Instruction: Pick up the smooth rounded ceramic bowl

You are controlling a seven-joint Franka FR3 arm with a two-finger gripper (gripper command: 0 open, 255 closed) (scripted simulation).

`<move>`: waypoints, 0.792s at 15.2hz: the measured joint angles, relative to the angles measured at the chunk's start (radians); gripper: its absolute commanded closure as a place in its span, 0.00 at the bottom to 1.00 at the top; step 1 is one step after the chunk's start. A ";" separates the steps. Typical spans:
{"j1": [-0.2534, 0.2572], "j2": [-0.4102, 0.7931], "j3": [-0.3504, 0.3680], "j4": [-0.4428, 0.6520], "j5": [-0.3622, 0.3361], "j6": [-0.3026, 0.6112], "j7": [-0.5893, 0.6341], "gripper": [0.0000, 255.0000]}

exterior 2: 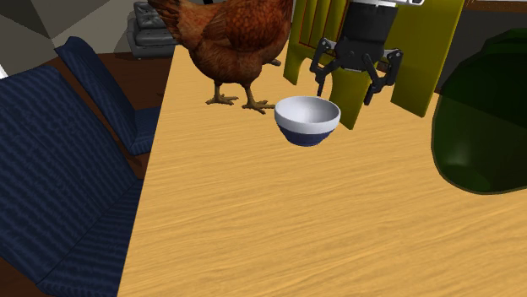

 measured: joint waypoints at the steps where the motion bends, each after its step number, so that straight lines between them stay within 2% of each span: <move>1: 0.001 -0.009 0.001 -0.025 0.000 0.020 -0.004 0.00; 4: 0.004 -0.011 0.002 -0.064 0.000 0.061 -0.005 0.00; 5: 0.005 -0.015 0.003 -0.078 -0.001 0.071 -0.006 1.00; 12: 0.000 0.001 0.002 -0.057 0.001 0.061 -0.015 1.00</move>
